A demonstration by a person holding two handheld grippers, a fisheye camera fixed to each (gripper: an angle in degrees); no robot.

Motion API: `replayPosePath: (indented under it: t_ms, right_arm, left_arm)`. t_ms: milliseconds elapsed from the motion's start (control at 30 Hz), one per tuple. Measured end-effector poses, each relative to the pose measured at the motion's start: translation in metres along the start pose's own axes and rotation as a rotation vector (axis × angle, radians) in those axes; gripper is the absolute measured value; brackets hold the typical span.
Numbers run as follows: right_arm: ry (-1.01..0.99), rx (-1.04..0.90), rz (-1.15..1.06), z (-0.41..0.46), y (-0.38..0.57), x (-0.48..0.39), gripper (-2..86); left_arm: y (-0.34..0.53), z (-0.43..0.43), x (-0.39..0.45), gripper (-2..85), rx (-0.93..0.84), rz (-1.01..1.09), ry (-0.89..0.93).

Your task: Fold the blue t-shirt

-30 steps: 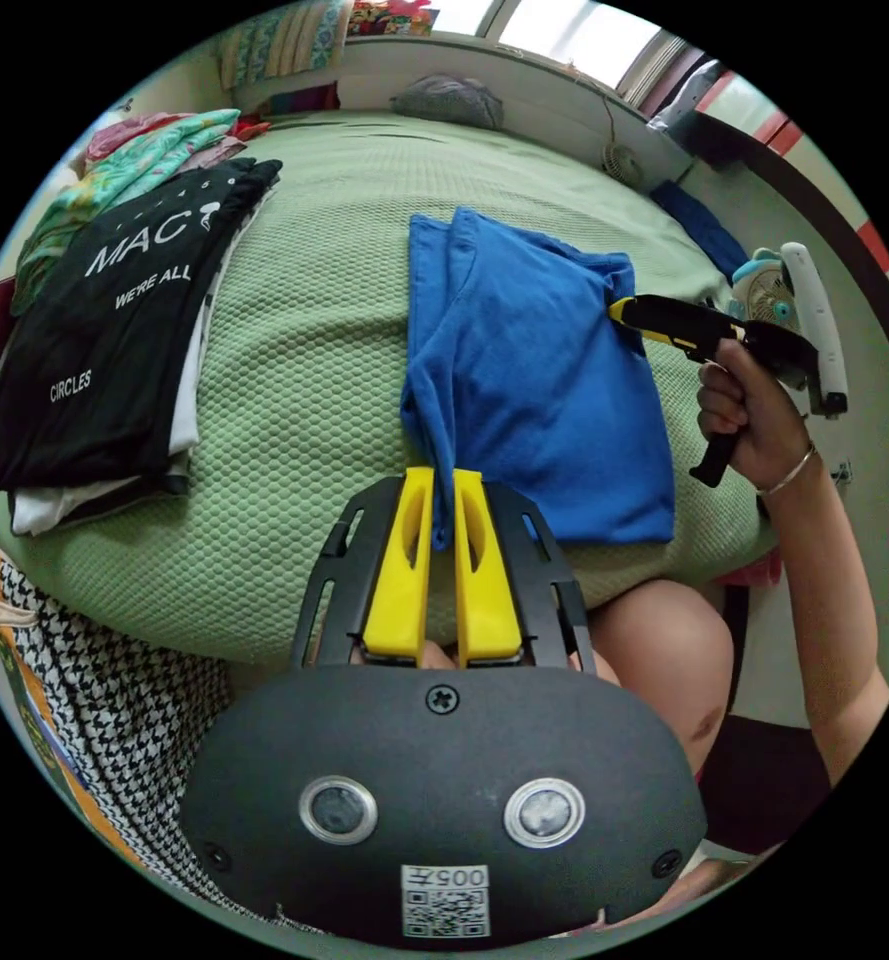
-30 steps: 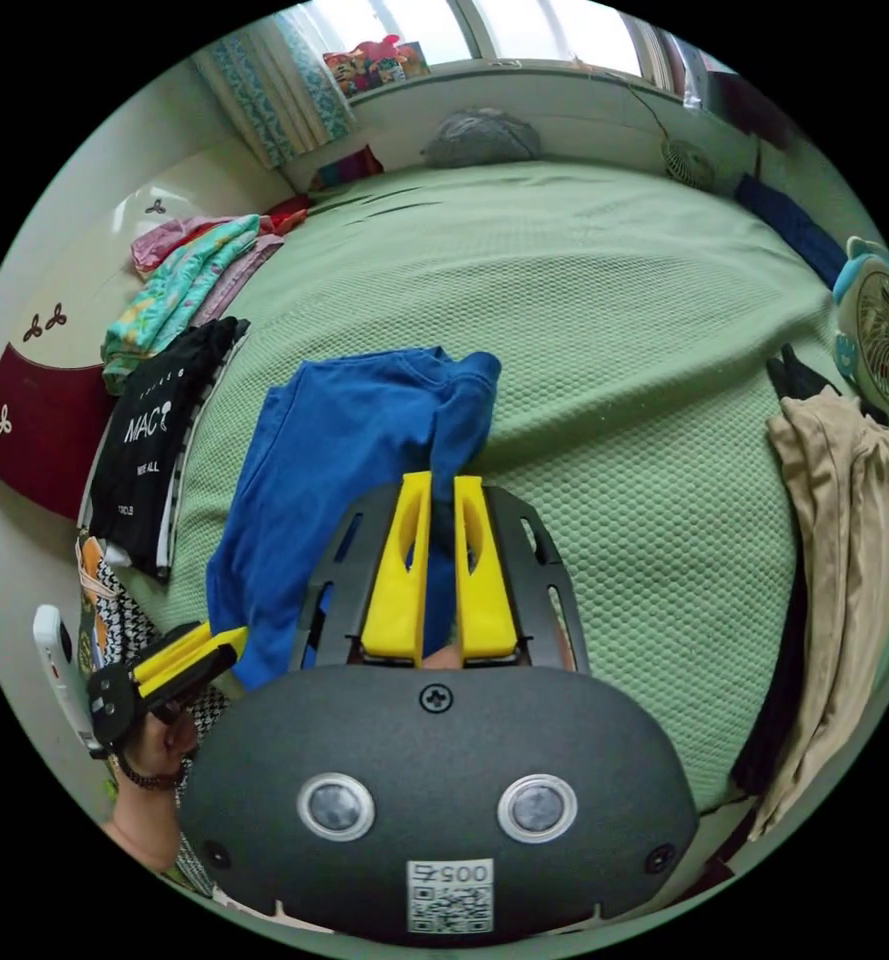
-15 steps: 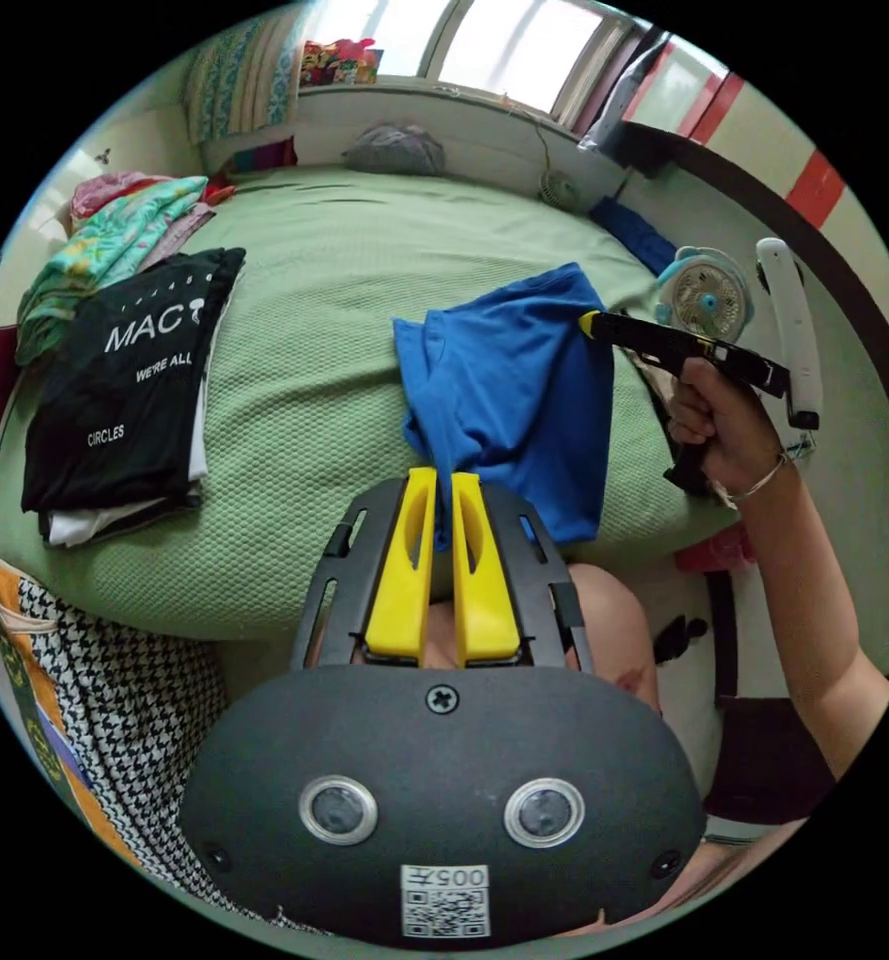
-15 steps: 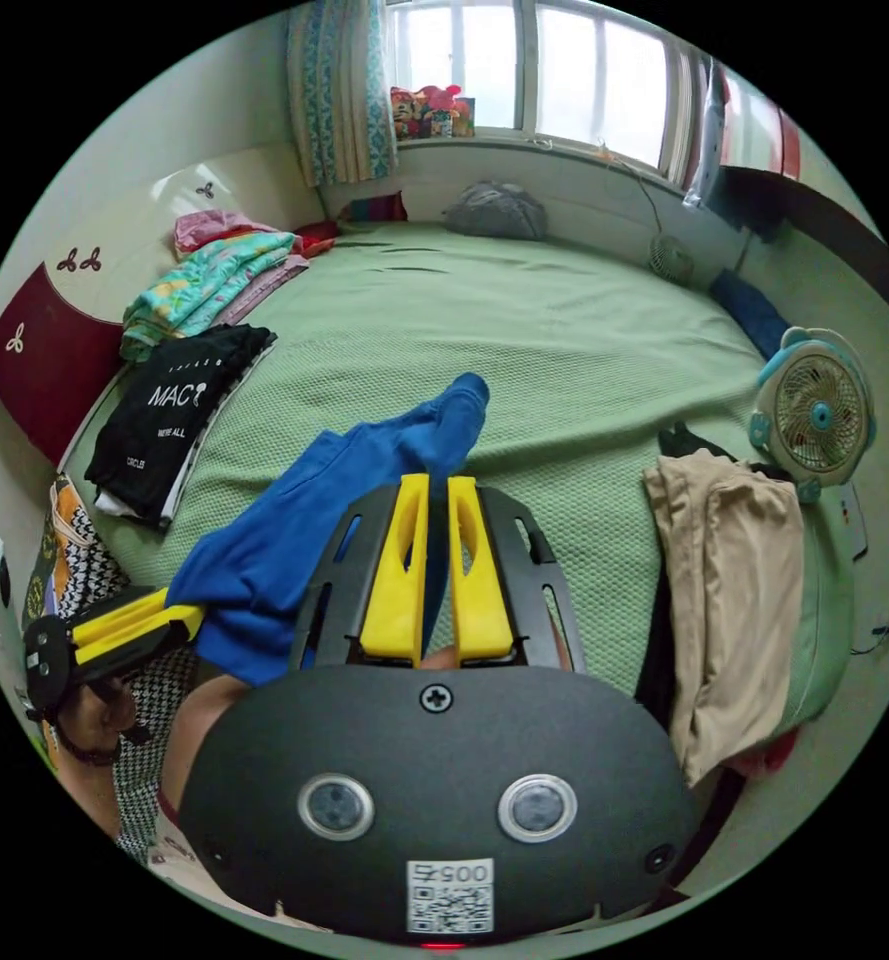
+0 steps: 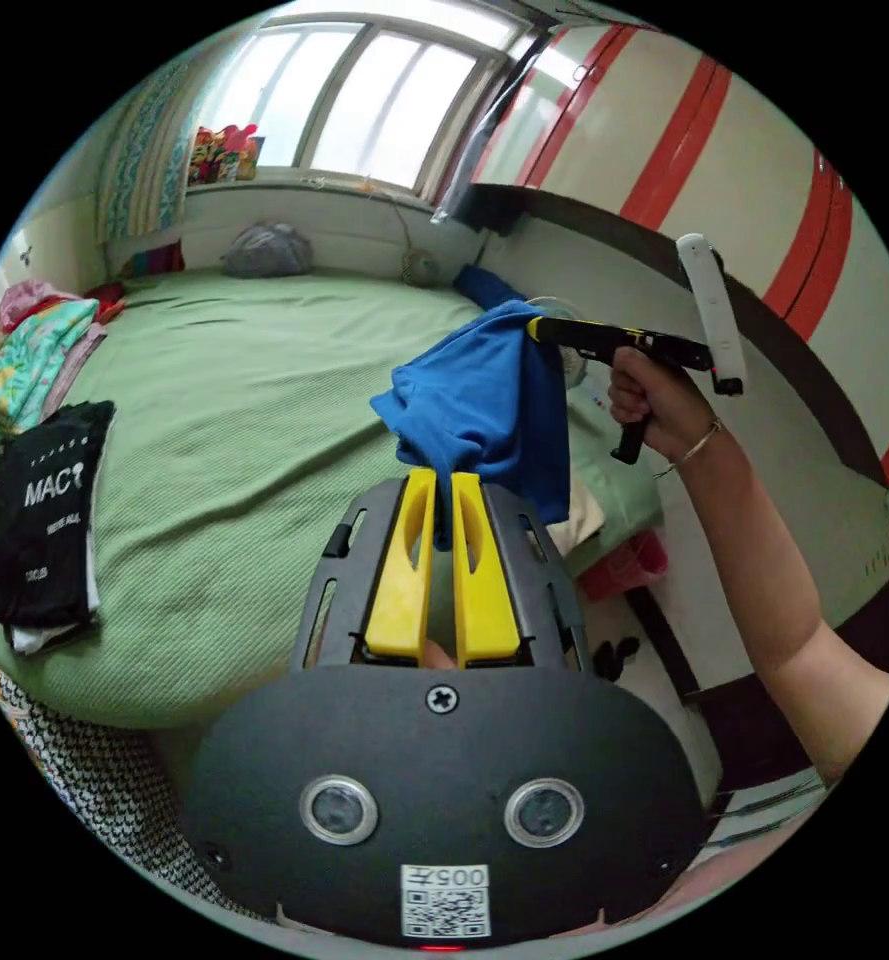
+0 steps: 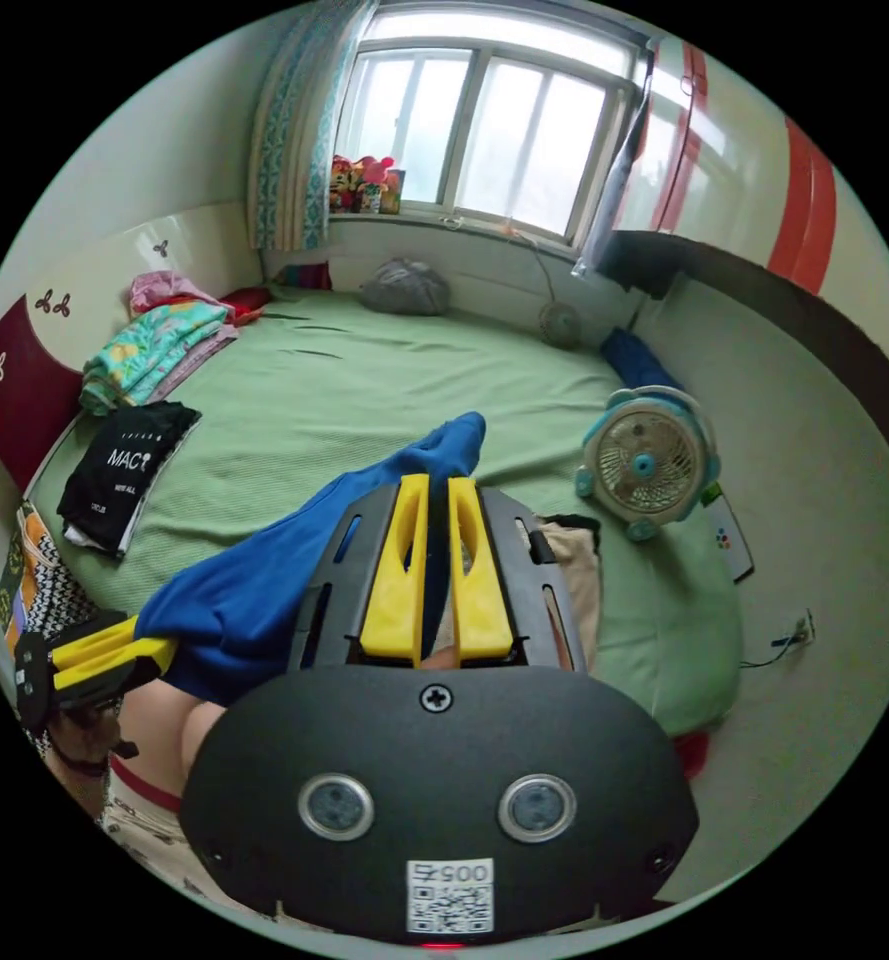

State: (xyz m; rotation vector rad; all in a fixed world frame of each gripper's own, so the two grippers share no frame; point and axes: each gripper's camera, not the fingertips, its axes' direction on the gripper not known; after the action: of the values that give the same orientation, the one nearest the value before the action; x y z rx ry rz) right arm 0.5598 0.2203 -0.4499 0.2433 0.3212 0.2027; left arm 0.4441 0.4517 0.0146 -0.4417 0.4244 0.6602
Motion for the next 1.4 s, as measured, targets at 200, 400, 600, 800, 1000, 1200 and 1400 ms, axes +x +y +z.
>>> replayPosePath:
  t_ms: [200, 400, 600, 800, 1000, 1200, 1400]
  right_arm:
    - [0.136, -0.188, 0.069, 0.061, -0.015, 0.082, 1.8]
    - [0.194, -0.397, 0.132, 0.139, 0.055, 0.116, 6.8]
    - [0.147, -0.456, 0.105, 0.157, 0.152, 0.126, 7.1]
    - [0.003, -0.548, 0.157, 0.185, 0.188, 0.128, 9.3]
    - [0.109, -0.600, 0.070, 0.210, 0.182, 0.101, 4.3]
    - [0.237, -0.579, -0.053, 0.183, 0.170, 0.096, -0.6]
    - [0.199, -0.590, 0.170, 0.216, 0.205, 0.118, 0.4]
  left_arm:
    - [-0.011, 0.111, 0.064, 4.1, -0.102, -0.143, 0.038]
    - [0.016, 0.213, 0.100, 4.2, -0.281, -0.204, 0.009]
    - [0.007, 0.221, 0.107, 4.3, -0.261, -0.162, 0.039]
    - [0.000, 0.230, 0.119, 4.3, -0.269, -0.143, 0.036]
    - [-0.006, 0.234, 0.133, 4.3, -0.292, -0.114, 0.008]
    - [-0.012, 0.226, 0.143, 4.5, -0.306, -0.069, 0.029]
    - [-0.002, 0.217, 0.144, 3.6, -0.377, -0.007, 0.080]
